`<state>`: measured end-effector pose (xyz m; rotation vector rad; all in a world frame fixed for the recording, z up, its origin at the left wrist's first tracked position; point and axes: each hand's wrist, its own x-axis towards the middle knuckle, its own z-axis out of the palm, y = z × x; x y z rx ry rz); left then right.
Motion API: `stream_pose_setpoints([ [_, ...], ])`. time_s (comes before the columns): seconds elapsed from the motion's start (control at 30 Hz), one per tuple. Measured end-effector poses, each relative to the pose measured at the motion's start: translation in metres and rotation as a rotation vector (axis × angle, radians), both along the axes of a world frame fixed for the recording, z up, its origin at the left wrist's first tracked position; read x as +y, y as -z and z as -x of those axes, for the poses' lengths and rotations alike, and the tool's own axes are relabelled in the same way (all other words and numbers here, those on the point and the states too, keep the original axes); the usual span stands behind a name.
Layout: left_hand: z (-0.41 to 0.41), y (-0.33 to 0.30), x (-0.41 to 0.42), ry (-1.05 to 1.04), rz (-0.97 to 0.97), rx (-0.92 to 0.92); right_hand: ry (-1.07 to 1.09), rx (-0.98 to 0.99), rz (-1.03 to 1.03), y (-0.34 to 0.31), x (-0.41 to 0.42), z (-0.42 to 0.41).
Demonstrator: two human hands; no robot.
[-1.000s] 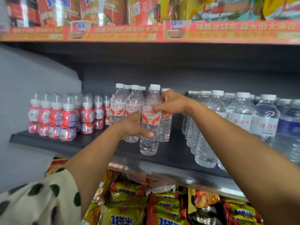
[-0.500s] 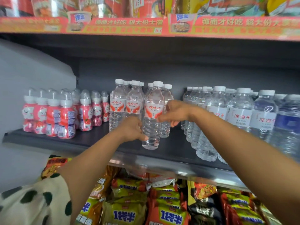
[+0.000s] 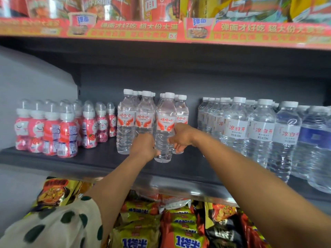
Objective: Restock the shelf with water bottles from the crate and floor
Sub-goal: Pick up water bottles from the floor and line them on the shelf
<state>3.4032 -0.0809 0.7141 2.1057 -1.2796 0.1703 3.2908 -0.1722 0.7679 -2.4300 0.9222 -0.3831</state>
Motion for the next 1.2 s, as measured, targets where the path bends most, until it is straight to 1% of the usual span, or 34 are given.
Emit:
stream_pose_setpoints([
  [0.13,-0.003,0.002,-0.008,-0.025,-0.03,-0.06,-0.011,0.054,0.058,-0.001,-0.006,-0.006],
  [0.3,-0.006,0.002,-0.009,-0.04,-0.027,-0.084,-0.02,0.139,0.171,0.0,-0.014,-0.011],
  [0.43,-0.007,0.003,-0.01,-0.049,-0.009,-0.11,-0.012,0.219,0.312,-0.001,-0.011,-0.011],
  [0.7,-0.002,0.003,-0.012,-0.096,-0.031,-0.146,-0.045,0.231,0.415,0.001,-0.011,-0.01],
  [0.8,-0.001,0.002,-0.01,-0.113,-0.031,-0.134,-0.061,0.228,0.471,0.003,-0.016,-0.009],
  [0.93,0.004,-0.001,-0.001,-0.124,-0.018,-0.164,-0.033,0.227,0.509,0.006,-0.017,-0.006],
  [1.1,0.019,0.0,0.025,-0.132,-0.054,-0.234,-0.037,0.217,0.599,0.015,0.012,0.018],
  [1.2,0.037,0.0,0.048,-0.097,-0.087,-0.293,-0.028,0.239,0.68,0.027,0.042,0.045],
])
